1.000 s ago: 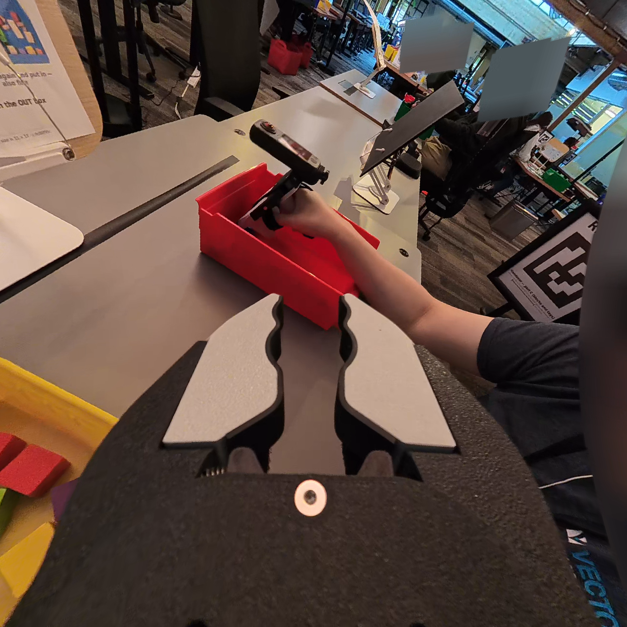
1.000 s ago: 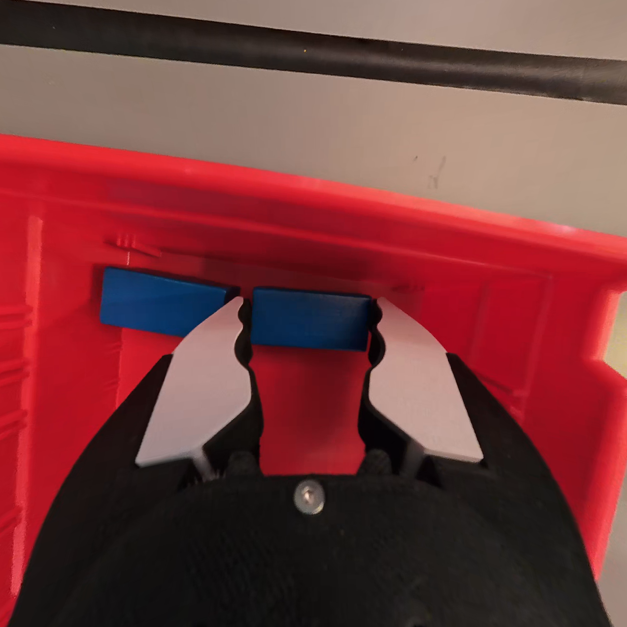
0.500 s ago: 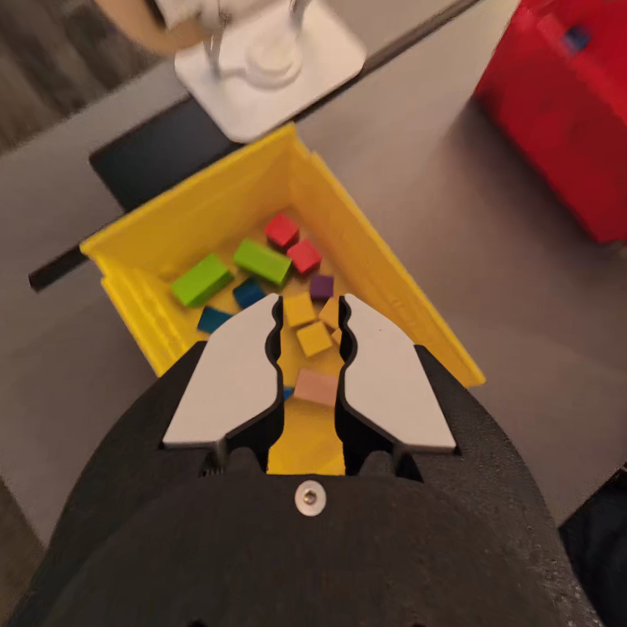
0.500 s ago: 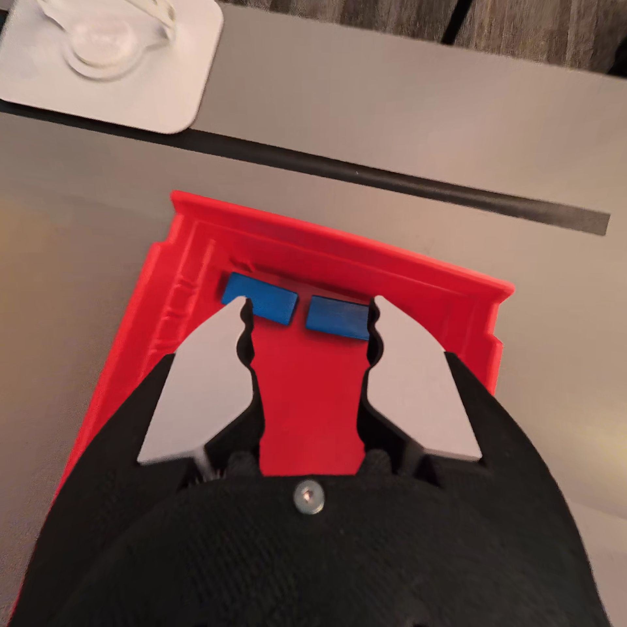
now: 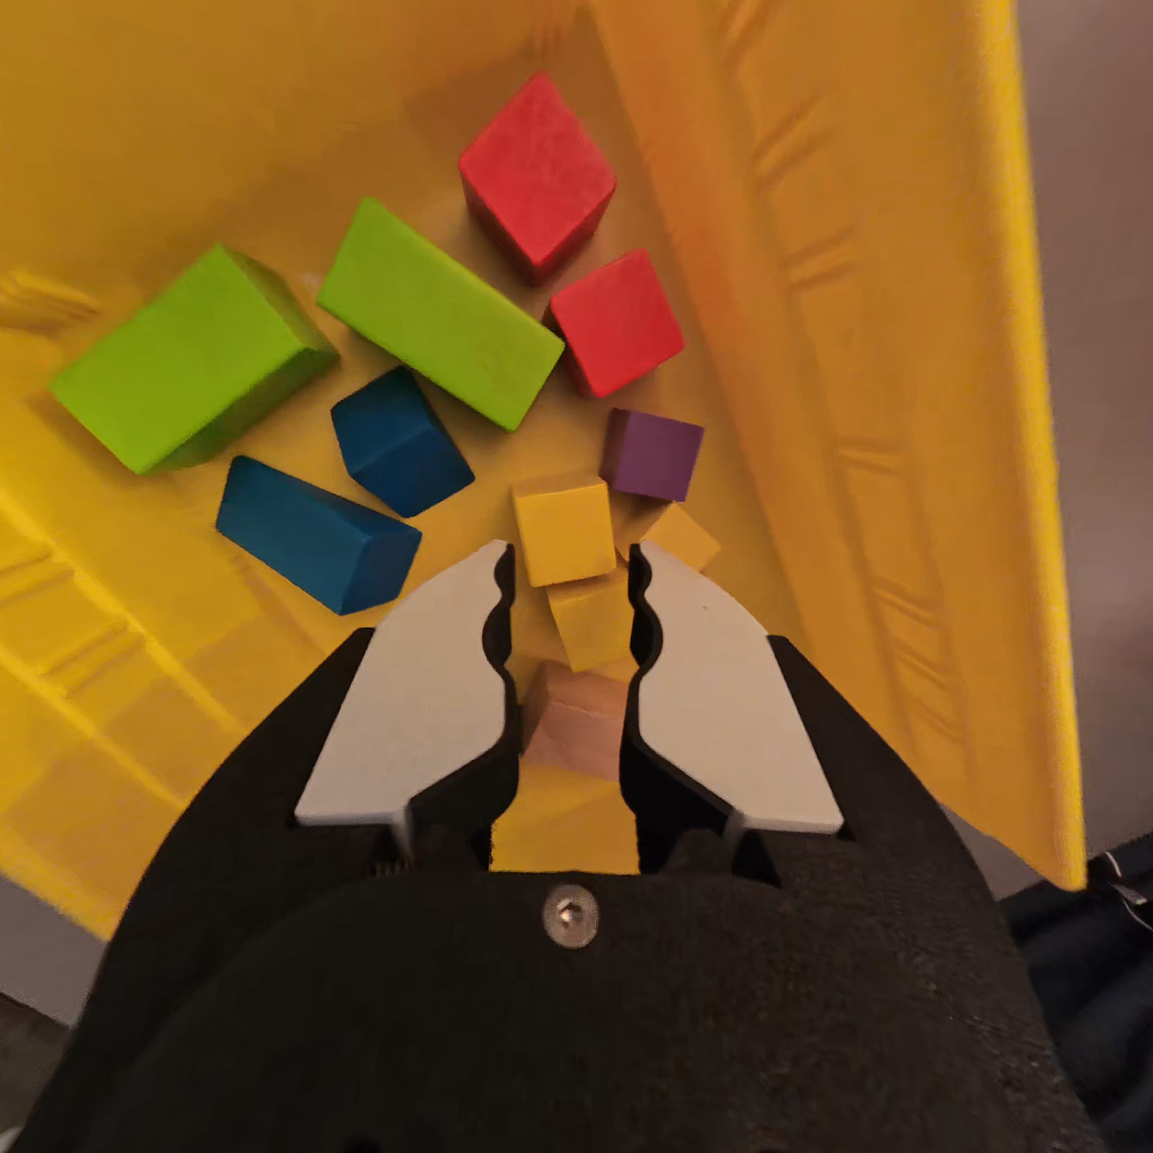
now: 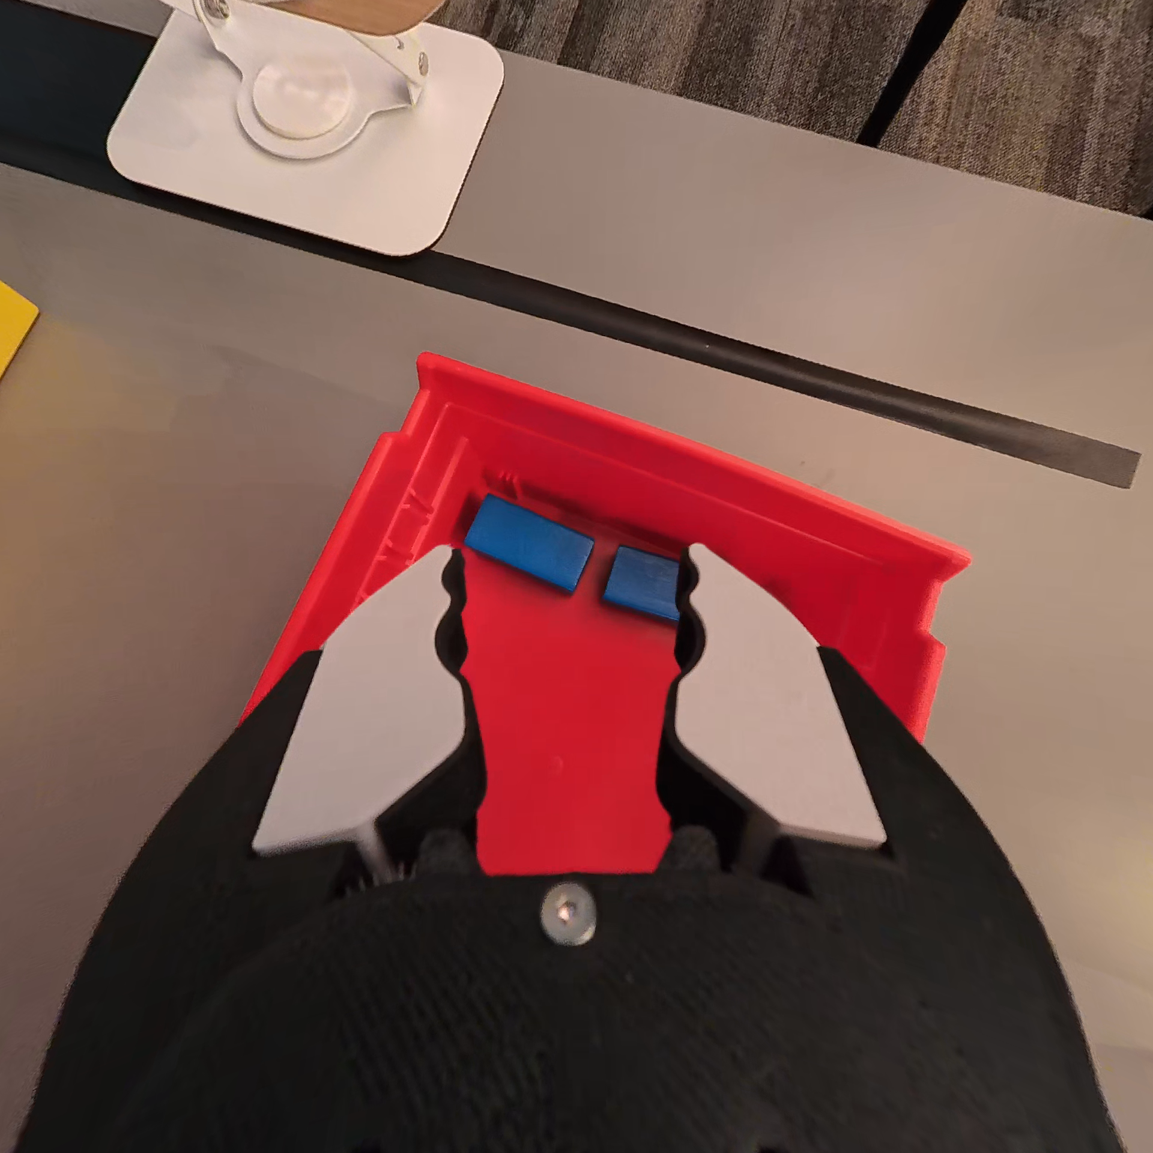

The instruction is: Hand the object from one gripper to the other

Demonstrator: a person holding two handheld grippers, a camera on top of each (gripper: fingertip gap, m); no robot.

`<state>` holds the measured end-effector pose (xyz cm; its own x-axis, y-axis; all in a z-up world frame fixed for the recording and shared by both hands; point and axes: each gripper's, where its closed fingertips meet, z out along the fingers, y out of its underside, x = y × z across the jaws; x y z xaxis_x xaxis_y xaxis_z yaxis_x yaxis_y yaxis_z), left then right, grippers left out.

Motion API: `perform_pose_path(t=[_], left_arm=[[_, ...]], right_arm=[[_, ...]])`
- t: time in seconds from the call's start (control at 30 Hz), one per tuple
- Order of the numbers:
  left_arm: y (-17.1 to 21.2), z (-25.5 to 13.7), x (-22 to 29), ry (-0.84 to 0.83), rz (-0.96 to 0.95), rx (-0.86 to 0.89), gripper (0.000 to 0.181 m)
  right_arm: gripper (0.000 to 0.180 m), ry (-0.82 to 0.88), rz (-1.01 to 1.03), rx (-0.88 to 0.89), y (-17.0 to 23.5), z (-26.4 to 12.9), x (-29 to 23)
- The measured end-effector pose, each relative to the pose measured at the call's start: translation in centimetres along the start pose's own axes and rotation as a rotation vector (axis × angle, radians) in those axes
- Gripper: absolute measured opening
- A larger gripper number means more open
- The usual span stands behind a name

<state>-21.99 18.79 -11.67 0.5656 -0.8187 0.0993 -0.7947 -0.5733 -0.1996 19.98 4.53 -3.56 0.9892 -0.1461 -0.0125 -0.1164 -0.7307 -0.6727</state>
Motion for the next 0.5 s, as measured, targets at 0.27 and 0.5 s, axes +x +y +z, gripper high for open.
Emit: perform_pose_path(t=[0.27, 0.5], left_arm=[[0.3, 2.4, -0.5, -0.053, -0.027, -0.095, 0.036], [0.7, 2.5, -1.5, -0.128, -0.017, -0.126, 0.033]], right_arm=[[0.066, -0.003, -0.027, -0.034, 0.5, 0.3, -0.2], [0.066, 0.003, -0.049, -0.049, 0.7, 0.3, -0.3]])
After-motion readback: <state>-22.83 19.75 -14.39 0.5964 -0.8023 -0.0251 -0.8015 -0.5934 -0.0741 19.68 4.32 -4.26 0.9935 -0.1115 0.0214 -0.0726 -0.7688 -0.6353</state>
